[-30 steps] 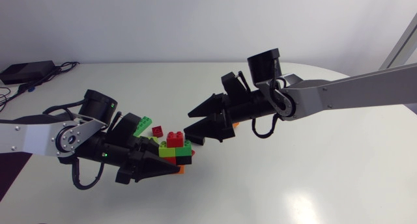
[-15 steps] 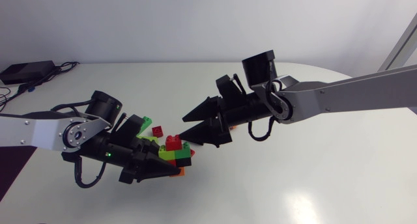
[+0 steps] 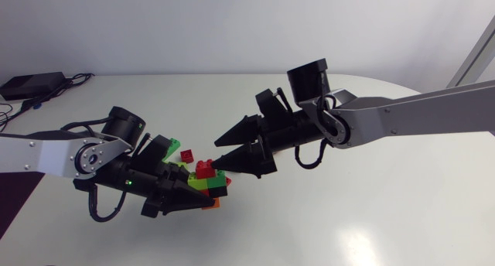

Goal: Disassemble duplo

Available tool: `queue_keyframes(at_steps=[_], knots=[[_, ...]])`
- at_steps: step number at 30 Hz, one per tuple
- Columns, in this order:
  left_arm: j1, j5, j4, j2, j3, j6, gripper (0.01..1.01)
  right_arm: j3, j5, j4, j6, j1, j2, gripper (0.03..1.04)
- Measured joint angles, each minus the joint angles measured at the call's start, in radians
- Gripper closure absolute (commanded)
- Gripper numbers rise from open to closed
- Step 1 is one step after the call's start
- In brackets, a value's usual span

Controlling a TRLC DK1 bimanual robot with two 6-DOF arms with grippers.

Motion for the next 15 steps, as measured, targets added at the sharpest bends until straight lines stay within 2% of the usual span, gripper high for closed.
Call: queue_keyframes(at_steps=[7, 15], knots=[[0.013, 0.0, 0.0, 0.0, 0.011, 0.001, 0.67, 0.0, -0.014, -0.096, -0.076, 0.044, -0.013, 0.13], [-0.007, 0.0, -0.014, 0.0, 0.013, 0.027, 0.672, 0.0, -0.013, -0.105, -0.102, 0.067, -0.013, 0.13]])
